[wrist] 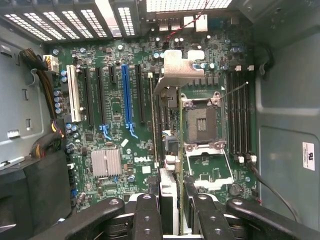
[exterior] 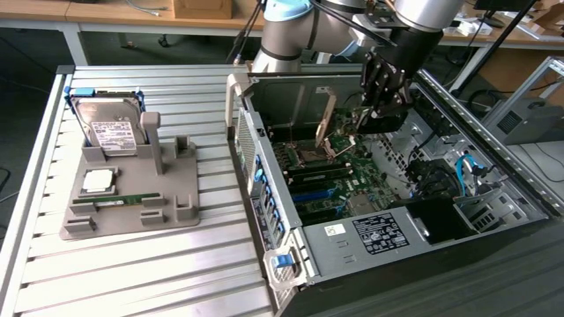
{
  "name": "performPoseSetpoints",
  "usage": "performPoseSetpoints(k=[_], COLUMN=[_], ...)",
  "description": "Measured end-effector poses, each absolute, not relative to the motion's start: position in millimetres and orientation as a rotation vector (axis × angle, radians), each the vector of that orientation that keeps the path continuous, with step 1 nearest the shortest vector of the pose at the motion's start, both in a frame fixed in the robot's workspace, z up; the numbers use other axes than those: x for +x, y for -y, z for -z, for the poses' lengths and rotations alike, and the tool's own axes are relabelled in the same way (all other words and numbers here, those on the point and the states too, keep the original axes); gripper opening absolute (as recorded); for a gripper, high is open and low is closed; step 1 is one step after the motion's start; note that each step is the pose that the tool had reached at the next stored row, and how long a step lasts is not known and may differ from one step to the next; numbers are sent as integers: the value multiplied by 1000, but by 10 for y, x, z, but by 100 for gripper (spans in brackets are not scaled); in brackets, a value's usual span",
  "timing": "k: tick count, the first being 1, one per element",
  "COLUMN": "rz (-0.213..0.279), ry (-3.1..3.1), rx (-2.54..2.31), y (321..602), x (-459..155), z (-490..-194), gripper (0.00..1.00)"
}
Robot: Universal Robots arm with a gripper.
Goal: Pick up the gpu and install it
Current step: 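Insert the gpu into the slot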
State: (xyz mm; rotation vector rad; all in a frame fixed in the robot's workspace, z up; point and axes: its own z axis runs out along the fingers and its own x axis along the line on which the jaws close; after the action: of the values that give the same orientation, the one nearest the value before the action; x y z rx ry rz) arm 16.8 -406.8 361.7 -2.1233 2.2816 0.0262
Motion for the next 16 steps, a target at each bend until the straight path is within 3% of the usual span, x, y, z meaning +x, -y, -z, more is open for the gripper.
performPoseSetpoints(k=[16], rz=[-26], ry=[-2282], rx=[-2123], y=[4098], x=[150], z=[-3558], gripper=[30])
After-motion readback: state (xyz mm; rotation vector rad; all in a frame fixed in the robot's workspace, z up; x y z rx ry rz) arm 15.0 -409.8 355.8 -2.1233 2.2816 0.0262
